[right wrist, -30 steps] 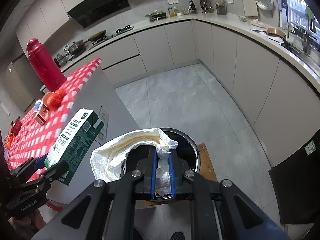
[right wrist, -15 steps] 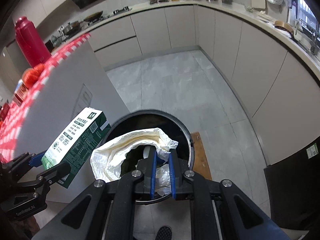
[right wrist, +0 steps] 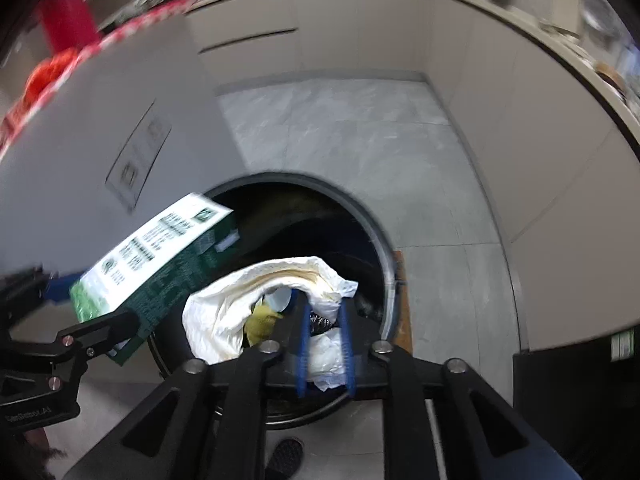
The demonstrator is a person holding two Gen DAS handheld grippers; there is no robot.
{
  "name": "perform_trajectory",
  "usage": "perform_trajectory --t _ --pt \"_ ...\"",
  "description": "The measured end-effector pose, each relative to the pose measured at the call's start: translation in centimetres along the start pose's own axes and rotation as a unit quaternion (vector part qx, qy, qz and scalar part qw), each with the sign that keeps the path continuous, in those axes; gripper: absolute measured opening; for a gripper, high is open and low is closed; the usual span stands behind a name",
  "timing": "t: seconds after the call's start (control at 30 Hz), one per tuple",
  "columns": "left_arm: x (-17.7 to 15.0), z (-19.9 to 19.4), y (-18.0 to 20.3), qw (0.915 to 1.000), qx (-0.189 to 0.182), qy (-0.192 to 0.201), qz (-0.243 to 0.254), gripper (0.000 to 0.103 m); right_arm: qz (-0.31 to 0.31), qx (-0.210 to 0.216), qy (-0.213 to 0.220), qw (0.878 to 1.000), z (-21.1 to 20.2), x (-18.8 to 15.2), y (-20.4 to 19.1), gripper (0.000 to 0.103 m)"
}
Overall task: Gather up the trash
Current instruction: 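Open both tools to drop the carton and bag into the bin, then move both tools back over the table toward the red bag and white carton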
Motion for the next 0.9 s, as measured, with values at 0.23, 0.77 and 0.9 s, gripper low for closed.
perform_trajectory --t 0.23,0.77,0.9 --pt "-0.2 -0.6 -3.9 0.9970 0.063 0.013 -0.044 0.098 0.025 -0.064 0.005 0.998 -0.8 0.1 4.0 0.103" --pt "0.3 -1.8 -2.3 0.9977 0.059 0.017 -0.028 0.100 0.074 -0.052 0.006 0.996 -4.1 -2.1 6.1 0.103" --pt "0.8 -3.7 -1.4 0.9979 0.052 0.032 -0.023 0.100 0.079 -0.050 0.018 0.995 -4.9 -1.2 5.7 0.103"
Point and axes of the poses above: each gripper's, at about its wrist camera, not at the fingertips, and z roughly the way its jaws point, y to its right, x to its top, the point moved 10 cm from there along z, roughly the way its jaws point, and after that the axes turned 3 degrees about -z, right-handed, at the moved point
